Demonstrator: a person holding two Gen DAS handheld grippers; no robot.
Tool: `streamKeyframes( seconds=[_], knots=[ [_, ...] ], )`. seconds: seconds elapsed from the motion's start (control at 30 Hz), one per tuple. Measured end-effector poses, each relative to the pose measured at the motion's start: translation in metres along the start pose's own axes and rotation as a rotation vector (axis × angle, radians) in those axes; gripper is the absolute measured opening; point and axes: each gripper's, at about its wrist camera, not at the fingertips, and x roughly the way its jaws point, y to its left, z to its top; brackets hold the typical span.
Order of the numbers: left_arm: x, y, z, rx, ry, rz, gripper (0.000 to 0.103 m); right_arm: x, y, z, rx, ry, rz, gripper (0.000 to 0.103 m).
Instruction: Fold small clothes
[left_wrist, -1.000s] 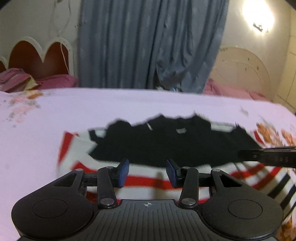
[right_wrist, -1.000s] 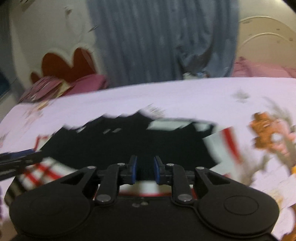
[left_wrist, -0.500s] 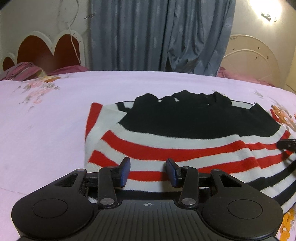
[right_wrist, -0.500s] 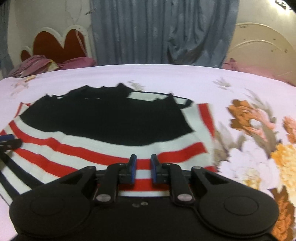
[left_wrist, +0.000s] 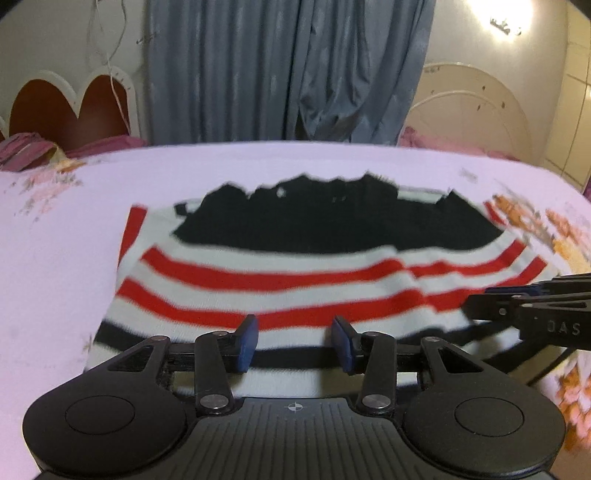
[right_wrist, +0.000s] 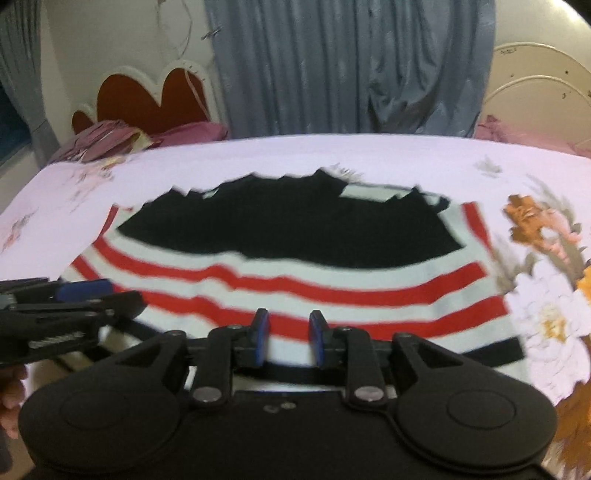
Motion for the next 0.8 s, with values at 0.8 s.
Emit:
streamKeyframes(
  seconds=[0.8],
  knots=[
    [-0.02,0.034,-0.024,-0.003,0.035,0.041,0.044,-0.034,-0.07,-0.044,0.083,0.018,-0.29,0.026]
  ],
)
